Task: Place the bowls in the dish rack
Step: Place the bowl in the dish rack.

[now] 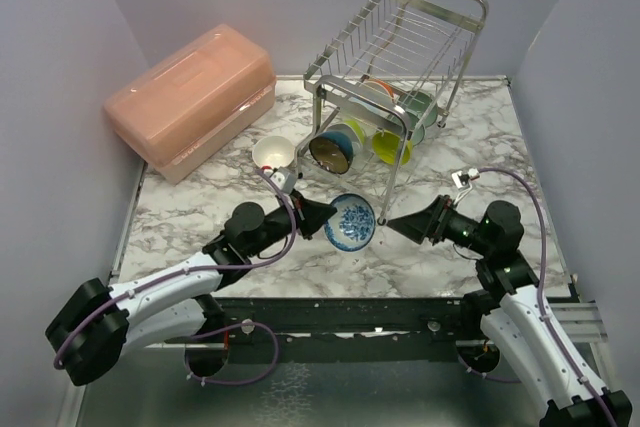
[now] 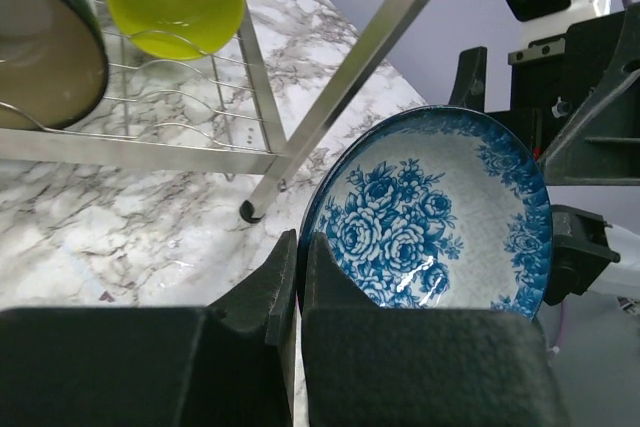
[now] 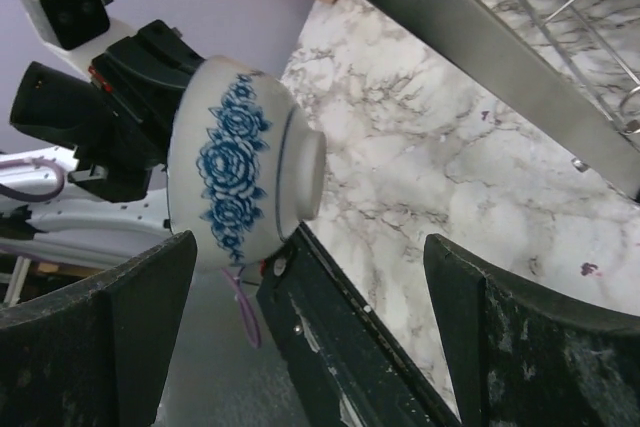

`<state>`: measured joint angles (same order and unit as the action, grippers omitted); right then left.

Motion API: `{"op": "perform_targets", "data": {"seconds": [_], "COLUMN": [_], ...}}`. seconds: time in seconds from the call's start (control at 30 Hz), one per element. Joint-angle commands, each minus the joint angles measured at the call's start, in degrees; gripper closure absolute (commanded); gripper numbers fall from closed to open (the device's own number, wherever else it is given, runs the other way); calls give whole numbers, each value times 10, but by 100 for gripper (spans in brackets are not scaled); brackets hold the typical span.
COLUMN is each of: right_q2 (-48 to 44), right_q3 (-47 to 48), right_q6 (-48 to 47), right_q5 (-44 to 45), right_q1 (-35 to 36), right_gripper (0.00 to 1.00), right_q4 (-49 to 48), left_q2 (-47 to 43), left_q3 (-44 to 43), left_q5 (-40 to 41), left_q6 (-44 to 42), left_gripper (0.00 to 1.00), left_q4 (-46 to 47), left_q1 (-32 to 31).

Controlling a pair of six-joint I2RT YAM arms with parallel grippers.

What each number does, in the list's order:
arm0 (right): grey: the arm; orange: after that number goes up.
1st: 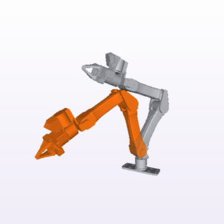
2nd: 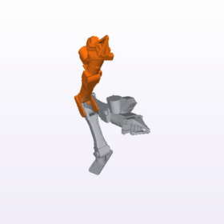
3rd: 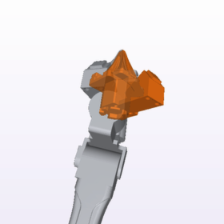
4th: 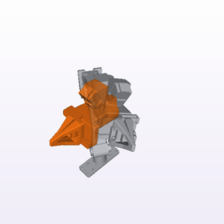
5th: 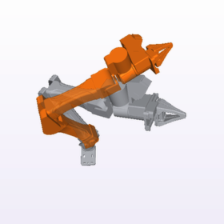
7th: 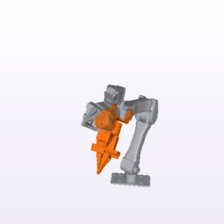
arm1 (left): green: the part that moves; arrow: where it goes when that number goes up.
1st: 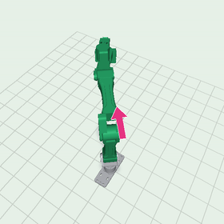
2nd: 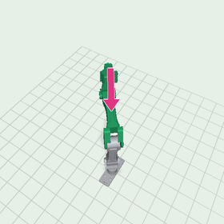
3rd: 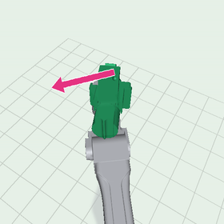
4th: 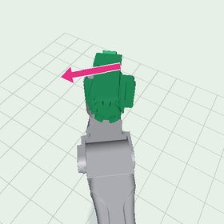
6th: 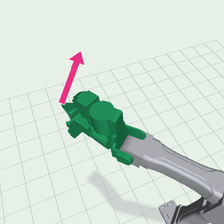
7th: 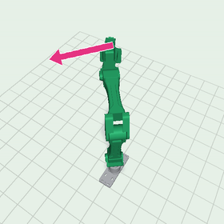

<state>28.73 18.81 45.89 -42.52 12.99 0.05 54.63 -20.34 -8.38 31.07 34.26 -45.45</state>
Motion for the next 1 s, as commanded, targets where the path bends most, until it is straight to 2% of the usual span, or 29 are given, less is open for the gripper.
{"op": "perform_targets", "data": {"seconds": [0.0, 0.33, 0.7, 0.97], "right_q2": [9, 44, 77, 62], "right_q3": [-23, -41, -41, -33], "right_q6": [74, 121, 138, 141], "right_q5": [-59, -105, -138, -142], "right_q1": [-3, -2, -2, -2], "right_gripper": [0, 0, 0, 0], "right_q4": [-107, -193, -230, -237], "left_q2": [22, 80, 114, 113], "left_q3": [-37, -75, -97, -87], "left_q5": [49, 80, 80, 139], "left_q6": [-12, -36, -52, -54], "left_gripper": [100, 100, 100, 100], "left_q4": [75, 94, 116, 116], "left_q1": [-44, -83, -101, -102]}}
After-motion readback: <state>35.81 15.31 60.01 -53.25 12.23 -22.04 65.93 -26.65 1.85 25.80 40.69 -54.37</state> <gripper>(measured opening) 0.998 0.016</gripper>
